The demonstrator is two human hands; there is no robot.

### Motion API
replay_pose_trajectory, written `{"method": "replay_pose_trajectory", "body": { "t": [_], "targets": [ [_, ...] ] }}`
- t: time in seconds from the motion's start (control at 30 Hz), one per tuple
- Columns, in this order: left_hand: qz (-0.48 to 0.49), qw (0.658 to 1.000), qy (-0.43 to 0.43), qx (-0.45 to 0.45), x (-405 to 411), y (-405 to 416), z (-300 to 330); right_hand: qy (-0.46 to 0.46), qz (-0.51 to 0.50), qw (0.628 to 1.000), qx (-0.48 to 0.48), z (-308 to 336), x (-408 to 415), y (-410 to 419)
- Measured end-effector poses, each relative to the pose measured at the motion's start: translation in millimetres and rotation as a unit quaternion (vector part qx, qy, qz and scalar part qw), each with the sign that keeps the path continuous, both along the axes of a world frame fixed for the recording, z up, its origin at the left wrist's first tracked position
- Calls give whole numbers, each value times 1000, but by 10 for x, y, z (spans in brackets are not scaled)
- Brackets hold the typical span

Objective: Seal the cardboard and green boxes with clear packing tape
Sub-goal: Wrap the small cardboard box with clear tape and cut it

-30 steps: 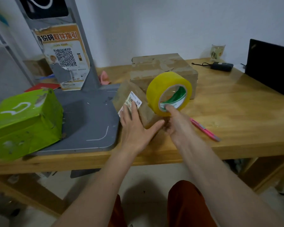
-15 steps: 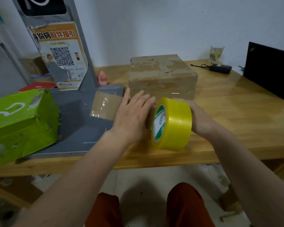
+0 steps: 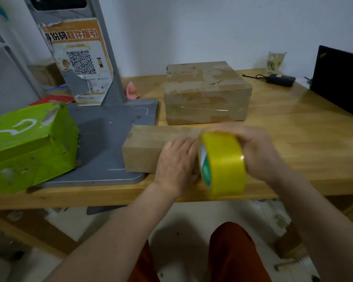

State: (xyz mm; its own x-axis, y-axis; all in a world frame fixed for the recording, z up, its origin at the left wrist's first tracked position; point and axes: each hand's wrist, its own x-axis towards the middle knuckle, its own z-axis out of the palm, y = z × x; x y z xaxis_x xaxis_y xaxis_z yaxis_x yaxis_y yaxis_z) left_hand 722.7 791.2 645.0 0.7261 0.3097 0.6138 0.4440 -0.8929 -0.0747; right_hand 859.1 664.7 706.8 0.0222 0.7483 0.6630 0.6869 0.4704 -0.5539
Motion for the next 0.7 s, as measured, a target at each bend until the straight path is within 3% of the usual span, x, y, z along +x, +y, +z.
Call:
{"method": "replay_pose_trajectory", "body": {
  "t": [0.07,0.2,0.33,0.47,0.57,0.7],
  "targets": [
    [-10,999,27,-28,-43,-1,-6,25,-36,998,50,202,130,113],
    [-14,995,80,-65,-59,-29,68,89,-55,994,36,241,259,427],
    [21,994,6,-107,13,-141,76,159,-69,984,32,188,327,480],
    [33,985,17,-171,132,-146,233,173,-51,983,19,234,362,493],
    [28,932,28,-360,216,13,499,171,-55,984,15,227,391,493],
    [-113,838,115,-521,308,177,655,134,-80,988,23,217,419,499]
  ]
}}
